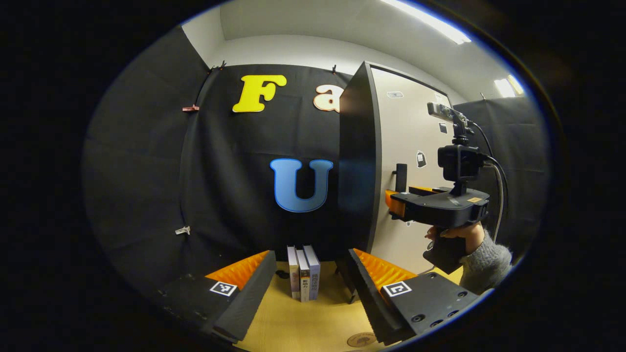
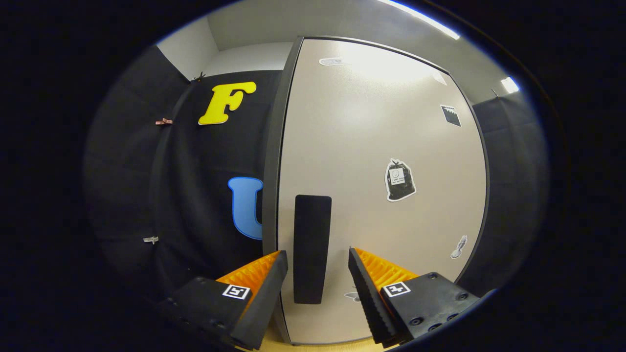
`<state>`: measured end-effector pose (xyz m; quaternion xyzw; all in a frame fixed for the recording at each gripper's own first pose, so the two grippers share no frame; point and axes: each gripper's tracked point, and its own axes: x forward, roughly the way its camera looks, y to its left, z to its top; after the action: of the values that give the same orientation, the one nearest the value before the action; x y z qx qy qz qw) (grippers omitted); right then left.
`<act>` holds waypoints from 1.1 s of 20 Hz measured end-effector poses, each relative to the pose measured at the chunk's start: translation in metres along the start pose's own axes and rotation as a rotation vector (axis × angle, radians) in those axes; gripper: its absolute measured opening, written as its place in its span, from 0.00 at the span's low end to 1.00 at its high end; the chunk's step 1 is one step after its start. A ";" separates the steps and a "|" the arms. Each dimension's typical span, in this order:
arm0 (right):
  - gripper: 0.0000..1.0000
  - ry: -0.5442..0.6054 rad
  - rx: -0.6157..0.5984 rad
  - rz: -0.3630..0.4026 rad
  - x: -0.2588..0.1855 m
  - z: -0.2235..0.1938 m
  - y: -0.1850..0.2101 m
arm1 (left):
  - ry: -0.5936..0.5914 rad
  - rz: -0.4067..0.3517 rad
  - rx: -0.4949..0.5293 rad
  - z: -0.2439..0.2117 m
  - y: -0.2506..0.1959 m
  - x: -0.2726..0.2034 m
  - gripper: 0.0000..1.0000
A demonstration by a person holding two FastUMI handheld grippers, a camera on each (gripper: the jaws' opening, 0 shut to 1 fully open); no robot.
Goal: Open the cabinet door with the right hand, grasp the bottle in the cabinet with the left hand and place it on the coaster, then close the cabinet door with the right hand.
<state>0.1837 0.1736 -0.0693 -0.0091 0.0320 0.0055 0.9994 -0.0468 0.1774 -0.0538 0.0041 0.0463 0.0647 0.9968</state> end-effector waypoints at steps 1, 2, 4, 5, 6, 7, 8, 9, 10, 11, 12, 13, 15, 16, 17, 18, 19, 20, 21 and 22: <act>0.77 -0.001 0.002 -0.005 0.001 -0.001 -0.001 | 0.006 0.005 -0.005 -0.003 0.003 -0.001 0.93; 0.69 0.002 0.014 0.012 0.006 -0.002 0.006 | 0.011 0.011 -0.009 -0.004 0.006 0.000 0.93; 0.46 0.007 0.031 0.000 0.013 -0.004 0.008 | 0.017 0.020 -0.014 -0.005 0.009 -0.001 0.93; 0.39 0.006 0.030 -0.011 0.006 -0.003 0.005 | 0.017 0.025 -0.013 -0.006 0.011 -0.002 0.92; 0.30 0.006 0.027 -0.019 0.008 -0.004 0.005 | 0.016 0.030 -0.011 -0.005 0.013 -0.002 0.93; 0.23 0.010 0.030 -0.019 0.005 -0.004 0.005 | 0.018 0.033 -0.011 -0.006 0.014 -0.003 0.93; 0.22 0.010 0.019 -0.019 0.007 -0.003 0.005 | 0.016 0.033 -0.012 -0.005 0.014 -0.005 0.93; 0.14 0.023 0.014 -0.027 0.005 -0.005 0.004 | 0.015 0.034 -0.014 -0.004 0.013 -0.006 0.93; 0.10 0.015 0.007 -0.024 0.003 -0.002 0.005 | 0.012 0.033 -0.015 -0.004 0.013 -0.008 0.93; 0.05 0.026 0.007 -0.019 0.002 -0.004 0.005 | 0.009 0.032 -0.014 -0.003 0.013 -0.010 0.93; 0.05 0.027 0.014 -0.011 0.001 -0.003 0.004 | 0.006 0.030 -0.014 -0.002 0.012 -0.011 0.93; 0.05 0.030 0.018 -0.002 -0.003 -0.003 0.005 | 0.004 0.028 -0.013 -0.001 0.011 -0.012 0.93; 0.05 0.038 0.025 0.015 -0.013 -0.002 0.005 | 0.005 0.022 -0.012 -0.001 0.007 -0.015 0.92; 0.08 0.046 0.025 0.025 -0.018 -0.002 0.005 | 0.005 0.017 -0.012 -0.002 0.004 -0.019 0.93; 0.05 0.047 0.028 0.036 -0.025 -0.002 0.003 | 0.005 0.010 -0.011 -0.002 0.000 -0.022 0.92; 0.08 0.049 0.029 0.046 -0.032 -0.001 0.001 | 0.004 0.002 -0.010 -0.003 -0.005 -0.026 0.92; 0.05 0.052 0.030 0.056 -0.040 0.000 -0.001 | 0.003 -0.006 -0.009 -0.004 -0.009 -0.028 0.93; 0.05 0.056 0.030 0.065 -0.048 0.000 -0.004 | 0.002 -0.016 -0.009 -0.003 -0.014 -0.030 0.92; 0.08 0.060 0.026 0.074 -0.055 0.001 -0.006 | 0.002 -0.028 -0.010 -0.003 -0.019 -0.031 0.92; 0.05 0.061 0.024 0.082 -0.064 0.002 -0.009 | 0.002 -0.041 -0.010 -0.002 -0.025 -0.032 0.92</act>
<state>0.1203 0.1641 -0.0632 0.0040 0.0631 0.0456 0.9970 -0.0757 0.1488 -0.0533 -0.0016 0.0468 0.0443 0.9979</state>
